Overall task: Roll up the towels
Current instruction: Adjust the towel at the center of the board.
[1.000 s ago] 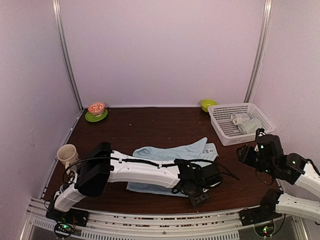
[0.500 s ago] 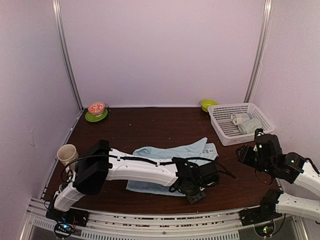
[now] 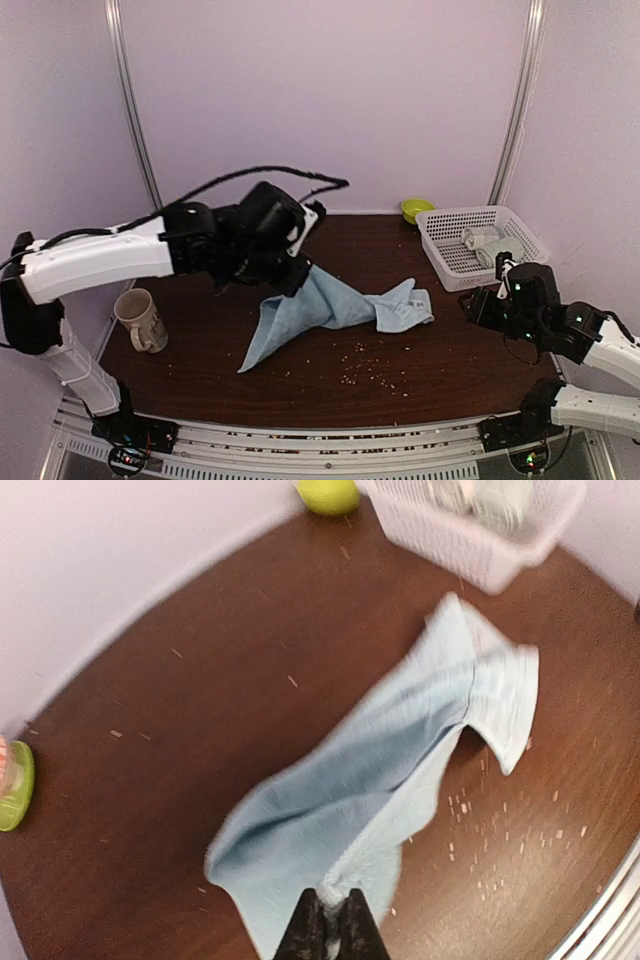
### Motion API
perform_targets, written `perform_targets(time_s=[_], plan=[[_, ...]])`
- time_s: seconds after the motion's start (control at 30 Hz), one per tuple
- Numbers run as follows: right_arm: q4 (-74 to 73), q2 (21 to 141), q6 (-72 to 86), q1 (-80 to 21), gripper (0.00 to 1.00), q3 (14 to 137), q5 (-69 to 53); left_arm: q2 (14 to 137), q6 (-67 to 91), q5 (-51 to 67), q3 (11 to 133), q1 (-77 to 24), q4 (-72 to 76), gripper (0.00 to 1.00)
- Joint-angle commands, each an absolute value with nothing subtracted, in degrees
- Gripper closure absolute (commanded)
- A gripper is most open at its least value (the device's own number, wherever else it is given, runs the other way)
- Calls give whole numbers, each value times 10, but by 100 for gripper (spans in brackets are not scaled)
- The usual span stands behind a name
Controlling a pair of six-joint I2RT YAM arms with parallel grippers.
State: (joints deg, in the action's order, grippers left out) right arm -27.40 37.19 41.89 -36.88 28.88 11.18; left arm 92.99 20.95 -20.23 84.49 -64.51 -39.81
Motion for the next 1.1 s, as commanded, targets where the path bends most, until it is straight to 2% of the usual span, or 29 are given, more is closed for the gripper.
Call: perform_targets(time_s=[0.0,0.17,0.47,0.73,1.07], plan=[[-190,429,398,-373,44,288,18,843,182,-303,856,-649,-412,100],[-151,525,409,-413,44,300,10,809,202,-353,817,-639,-437,100],[-78,634,376,-495,43,357,2,814,229,-333,779,-639,-424,100],[-66,786,351,-482,40,496,25,769,259,-273,697,-640,-434,100],[-67,920,374,-419,40,575,-113,635,332,-331,624,-641,-513,100]])
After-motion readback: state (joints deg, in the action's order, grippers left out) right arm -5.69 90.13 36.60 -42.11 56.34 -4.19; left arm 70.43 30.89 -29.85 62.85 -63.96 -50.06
